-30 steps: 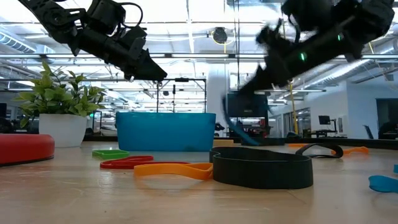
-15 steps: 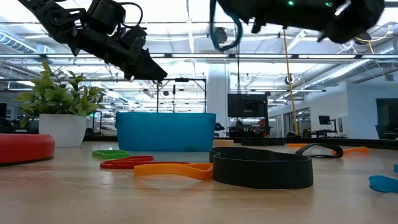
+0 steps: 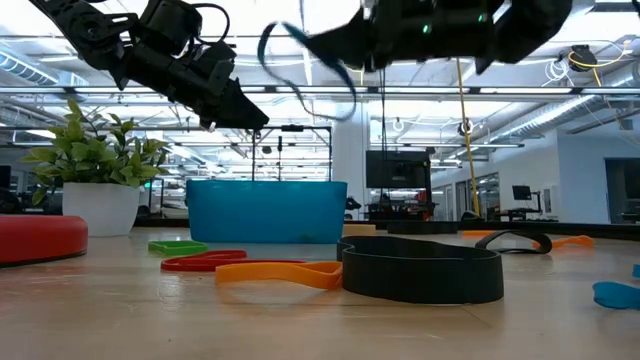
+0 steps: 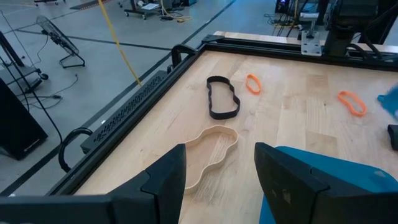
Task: Pick and place rubber bands into bin
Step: Put the blue rubber band into the blue bin
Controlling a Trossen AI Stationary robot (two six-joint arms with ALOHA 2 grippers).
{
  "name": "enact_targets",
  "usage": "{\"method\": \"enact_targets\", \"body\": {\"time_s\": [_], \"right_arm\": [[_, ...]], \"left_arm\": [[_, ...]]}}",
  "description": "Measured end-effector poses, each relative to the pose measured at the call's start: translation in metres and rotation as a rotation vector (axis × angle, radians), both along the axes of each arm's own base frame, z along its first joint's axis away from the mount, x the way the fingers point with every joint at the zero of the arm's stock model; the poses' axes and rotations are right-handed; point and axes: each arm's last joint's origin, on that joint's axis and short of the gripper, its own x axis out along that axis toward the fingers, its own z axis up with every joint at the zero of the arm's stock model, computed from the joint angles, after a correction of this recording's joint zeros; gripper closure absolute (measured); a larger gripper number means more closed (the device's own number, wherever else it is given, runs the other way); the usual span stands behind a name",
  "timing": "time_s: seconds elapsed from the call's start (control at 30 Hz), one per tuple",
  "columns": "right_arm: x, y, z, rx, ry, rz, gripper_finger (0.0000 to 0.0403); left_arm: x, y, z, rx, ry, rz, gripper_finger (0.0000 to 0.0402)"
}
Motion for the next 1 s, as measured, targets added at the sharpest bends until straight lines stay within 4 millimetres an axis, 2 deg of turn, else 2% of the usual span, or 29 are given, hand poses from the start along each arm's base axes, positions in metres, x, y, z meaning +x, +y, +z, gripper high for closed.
{"method": "enact_targets", "body": {"time_s": [0.27,0.5,0.67,1.0], "right_arm": [[0.017,-0.014,-0.046,0.056,0.067,-0.043,0.0403],[0.023,-0.021,-0.081,0.088,0.154,-0.068,0.0403],[0.024,-0.022,-0.089,0.113,0.172,-0.074,0.0403],[0.024,-0.022,-0.089,0.114,0.176,-0.074,0.0399]], "left_arm": [[0.000,0.000,0.000,-0.001,0.002,0.000,0.0206],[0.000,0.000,0.000,-0.001,0.002,0.000,0.0206],[0.000,0.000,0.000,-0.001,0.002,0.000,0.0206],[0.000,0.000,0.000,-0.001,0.002,0.000,0.0206]]}}
